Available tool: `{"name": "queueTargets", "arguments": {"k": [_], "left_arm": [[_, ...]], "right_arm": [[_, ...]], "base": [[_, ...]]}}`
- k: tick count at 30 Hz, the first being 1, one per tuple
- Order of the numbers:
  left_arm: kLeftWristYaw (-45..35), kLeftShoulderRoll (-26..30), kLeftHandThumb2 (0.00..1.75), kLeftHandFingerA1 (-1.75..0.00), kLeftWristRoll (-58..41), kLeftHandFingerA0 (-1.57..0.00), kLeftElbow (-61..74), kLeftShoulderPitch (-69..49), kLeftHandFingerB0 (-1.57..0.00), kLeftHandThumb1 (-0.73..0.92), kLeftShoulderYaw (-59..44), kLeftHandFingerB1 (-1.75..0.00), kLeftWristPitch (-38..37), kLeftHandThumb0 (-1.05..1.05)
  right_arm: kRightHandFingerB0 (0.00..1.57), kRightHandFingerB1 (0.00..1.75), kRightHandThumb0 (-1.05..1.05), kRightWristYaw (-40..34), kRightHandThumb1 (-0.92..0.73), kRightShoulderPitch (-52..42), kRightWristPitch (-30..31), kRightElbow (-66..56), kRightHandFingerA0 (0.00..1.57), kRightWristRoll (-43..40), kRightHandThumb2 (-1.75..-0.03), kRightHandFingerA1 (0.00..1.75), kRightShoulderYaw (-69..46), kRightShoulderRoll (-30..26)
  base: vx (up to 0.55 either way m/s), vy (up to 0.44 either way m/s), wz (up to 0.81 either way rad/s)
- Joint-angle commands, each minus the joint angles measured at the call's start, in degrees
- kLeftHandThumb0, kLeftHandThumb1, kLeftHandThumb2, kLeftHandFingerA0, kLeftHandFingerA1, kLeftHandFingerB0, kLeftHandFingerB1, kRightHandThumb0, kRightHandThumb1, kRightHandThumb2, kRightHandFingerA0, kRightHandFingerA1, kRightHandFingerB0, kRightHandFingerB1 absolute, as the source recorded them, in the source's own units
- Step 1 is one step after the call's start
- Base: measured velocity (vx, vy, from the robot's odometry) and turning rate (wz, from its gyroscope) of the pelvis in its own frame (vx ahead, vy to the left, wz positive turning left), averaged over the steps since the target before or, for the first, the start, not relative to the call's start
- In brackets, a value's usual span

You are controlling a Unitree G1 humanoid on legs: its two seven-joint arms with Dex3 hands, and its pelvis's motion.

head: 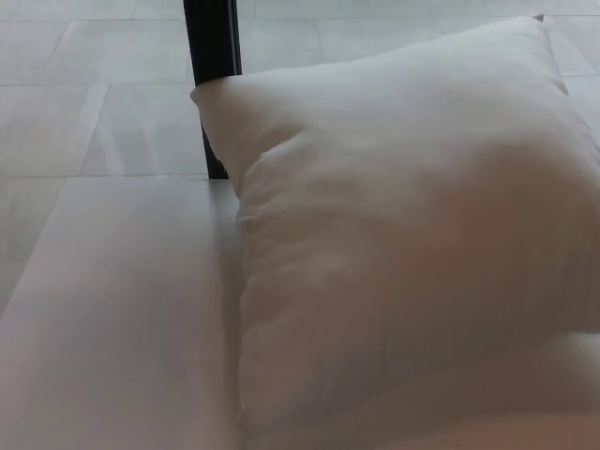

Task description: The robot uses its left hand to press on the left side of the pillow kept in the middle of the desk and uses its right hand to lift up and the right side of the pillow and turn it over

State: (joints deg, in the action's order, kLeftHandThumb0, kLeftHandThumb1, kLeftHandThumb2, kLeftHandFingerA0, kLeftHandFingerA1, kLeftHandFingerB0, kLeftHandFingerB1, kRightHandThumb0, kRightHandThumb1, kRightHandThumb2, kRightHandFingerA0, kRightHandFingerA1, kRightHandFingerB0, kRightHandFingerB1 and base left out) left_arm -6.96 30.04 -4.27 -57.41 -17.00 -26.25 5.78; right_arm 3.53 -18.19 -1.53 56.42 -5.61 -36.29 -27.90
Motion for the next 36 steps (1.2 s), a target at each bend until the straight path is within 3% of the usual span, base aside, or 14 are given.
{"name": "queueTargets", "arguments": {"k": [1, 2, 3, 7, 17, 18, 20, 23, 24, 26, 32, 33, 35, 36], "left_arm": [[-7.3, 0.8, 0.70, -1.07, -13.7, -1.04, -1.0, 0.6, -1.04, -0.26, -12.4, -1.11, -0.9, -0.21], [-6.6, 0.3, 0.71, -1.05, -14.0, -1.02, -0.2, 1.6, -1.04, -0.24, -13.3, -1.09, -0.4, -0.22], [-7.6, -0.4, 0.77, -1.29, -16.0, -0.91, 0.2, 2.5, -0.70, 0.05, -15.6, -1.50, -0.4, -1.05], [-4.4, -1.7, 0.82, -1.13, -16.4, -1.05, 1.6, 6.6, -0.96, 0.14, -18.1, -1.31, 0.7, -1.05], [1.2, -1.8, 0.70, -1.05, -18.9, -0.98, 21.2, 16.8, -0.91, 0.41, -20.4, -1.23, 6.2, -1.05], [1.7, -1.1, 0.67, -1.00, -18.7, -0.94, 22.5, 18.6, -0.86, 0.46, -20.3, -1.21, 6.3, -1.05], [1.2, 0.2, 0.62, -0.79, -18.5, -0.97, 23.8, 22.1, -0.79, 0.51, -19.7, -0.98, 6.3, -1.05], [1.4, 1.7, 0.87, -0.62, -19.6, -0.88, 26.8, 27.4, -0.71, 0.37, -19.7, -0.68, 9.1, -1.03], [1.0, 2.1, 0.57, -0.52, -21.4, -0.75, 30.9, 30.1, -0.61, 0.53, -19.2, -0.44, 12.8, -0.89], [2.2, 1.3, 0.59, -0.51, -21.5, -0.65, 38.6, 32.2, -0.49, 0.58, -17.0, -0.42, 16.1, -0.79], [7.1, -3.9, 0.64, -0.54, -18.7, -0.42, 52.9, 40.1, -0.32, 0.80, -6.7, -0.42, 23.7, -0.67], [8.7, -5.2, 0.64, -0.53, -18.7, -0.41, 54.9, 41.4, -0.28, 0.77, -5.4, -0.41, 25.6, -0.68], [9.8, -6.2, 0.64, -0.53, -18.6, -0.41, 56.5, 42.1, -0.28, 0.77, -4.6, -0.41, 27.2, -0.68], [10.1, -7.5, 0.64, -0.53, -18.9, -0.41, 57.9, 42.7, -0.29, 0.82, -3.4, -0.40, 28.2, -0.66]], "right_arm": [[0.33, 0.92, -0.78, 2.4, -0.58, -0.7, -4.0, 0.8, 1.35, -10.5, -0.58, 1.33, -9.7, -2.7], [0.36, 0.79, -0.79, 3.0, -0.43, -0.7, -4.1, 1.4, 1.25, -10.6, -0.90, 1.19, -10.3, -3.0], [0.32, 0.87, -0.77, 3.7, -0.59, -0.2, -2.7, 0.6, 0.99, -12.6, -0.58, 1.12, -12.4, -2.9], [0.28, 0.84, -0.79, 2.8, -0.65, 2.9, -1.1, -3.1, 0.49, -16.5, -0.60, 0.93, -17.7, -3.1], [0.14, 0.76, -0.93, -1.9, -0.78, 15.9, 9.4, -14.1, 0.59, -20.5, -0.63, 0.78, -23.0, -10.1], [0.21, 0.67, -1.00, -2.2, -0.63, 18.0, 10.5, -14.6, 0.59, -20.7, -1.07, 0.75, -22.9, -11.3], [0.32, 0.71, -0.98, -2.1, -0.76, 21.4, 12.3, -16.3, 0.63, -20.4, -0.63, 0.70, -22.0, -13.3], [0.43, 0.63, -0.96, -1.7, -0.76, 27.6, 13.4, -17.9, 0.66, -20.4, -0.63, 0.65, -20.1, -15.0], [0.52, 0.57, -0.97, -3.3, -0.73, 32.1, 17.0, -20.1, 0.73, -21.3, -0.63, 0.59, -19.1, -15.7], [0.56, 0.62, -0.96, -2.8, -0.52, 36.3, 18.4, -22.9, 0.77, -21.7, -1.01, 0.63, -17.0, -15.4], [0.66, 0.57, -0.99, -3.8, -0.69, 42.6, 21.7, -35.2, 0.79, -21.0, -0.61, 0.63, -9.0, -10.2], [0.57, 0.60, -0.97, -4.3, -0.51, 42.9, 20.6, -36.9, 0.77, -19.2, -1.00, 0.62, -6.9, -9.1], [0.57, 0.60, -0.97, -5.7, -0.51, 43.3, 21.2, -38.3, 0.77, -18.2, -1.00, 0.62, -5.7, -8.2], [0.53, 0.47, -0.93, -7.0, -0.72, 44.1, 22.6, -39.8, 0.69, -18.2, -0.62, 0.53, -4.8, -7.1]], "base": [[0.00, 0.000, 0.00], [0.00, 0.000, 0.00], [0.00, 0.000, 0.00], [0.00, 0.000, 0.00], [0.00, 0.000, 0.00], [0.00, 0.000, 0.00], [0.00, 0.000, 0.00], [0.00, 0.000, 0.00], [0.00, 0.000, 0.00], [0.00, 0.000, 0.00], [0.00, 0.000, 0.00], [0.00, 0.000, 0.00], [0.00, 0.000, 0.00], [0.00, 0.000, 0.00]]}}
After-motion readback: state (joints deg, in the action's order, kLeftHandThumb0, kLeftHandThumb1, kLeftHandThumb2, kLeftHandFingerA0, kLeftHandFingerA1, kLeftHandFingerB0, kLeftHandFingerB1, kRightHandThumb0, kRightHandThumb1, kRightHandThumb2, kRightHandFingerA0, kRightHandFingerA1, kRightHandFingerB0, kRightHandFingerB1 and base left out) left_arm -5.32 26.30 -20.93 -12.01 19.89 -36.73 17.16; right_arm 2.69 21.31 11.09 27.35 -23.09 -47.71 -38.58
